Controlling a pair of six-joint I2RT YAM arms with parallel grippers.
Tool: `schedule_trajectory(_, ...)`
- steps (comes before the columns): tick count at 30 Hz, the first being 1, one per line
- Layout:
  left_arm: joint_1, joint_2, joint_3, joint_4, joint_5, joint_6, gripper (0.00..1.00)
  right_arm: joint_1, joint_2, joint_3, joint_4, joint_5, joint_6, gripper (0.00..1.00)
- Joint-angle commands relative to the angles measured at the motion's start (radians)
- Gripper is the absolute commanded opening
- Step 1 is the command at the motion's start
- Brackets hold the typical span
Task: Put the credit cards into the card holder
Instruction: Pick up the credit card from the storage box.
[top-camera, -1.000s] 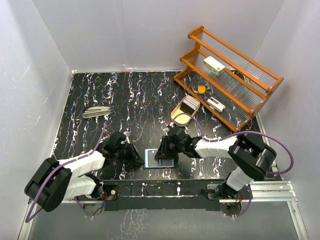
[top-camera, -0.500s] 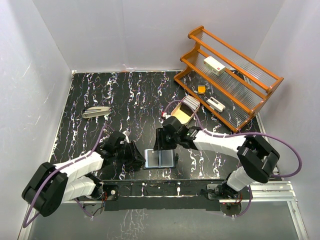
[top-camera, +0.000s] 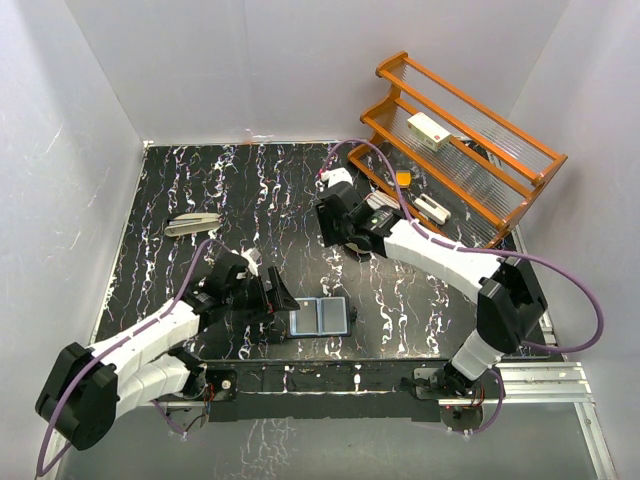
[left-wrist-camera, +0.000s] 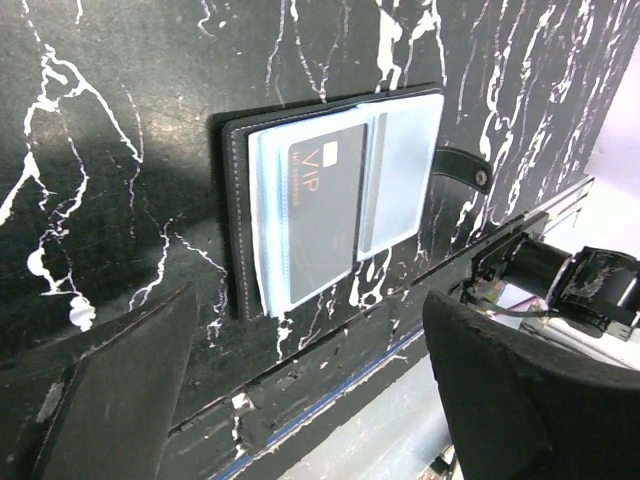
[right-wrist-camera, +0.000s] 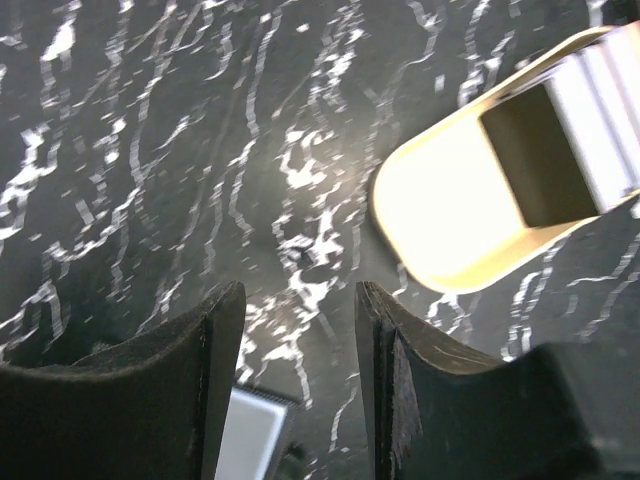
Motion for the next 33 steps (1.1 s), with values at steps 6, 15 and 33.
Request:
schedule_trajectory(6,-0.004,-0.071,0.137,-0.158,0.008,0.107,0.99,-0.102,0.143,0.127,-0.032,0.196,-0.249,0.48)
schedule_trajectory(15,-0.004,-0.131,0.180,-0.230,-0.023,0.148,0.99,-0.180,0.317,0.239,-0.063,0.329,-0.353,0.63)
schedule_trajectory(33,-0.002,-0.144,0.133,-0.190,0.009,0.100,0.99,-0.264,0.464,0.343,-0.082,0.339,-0.467,0.70)
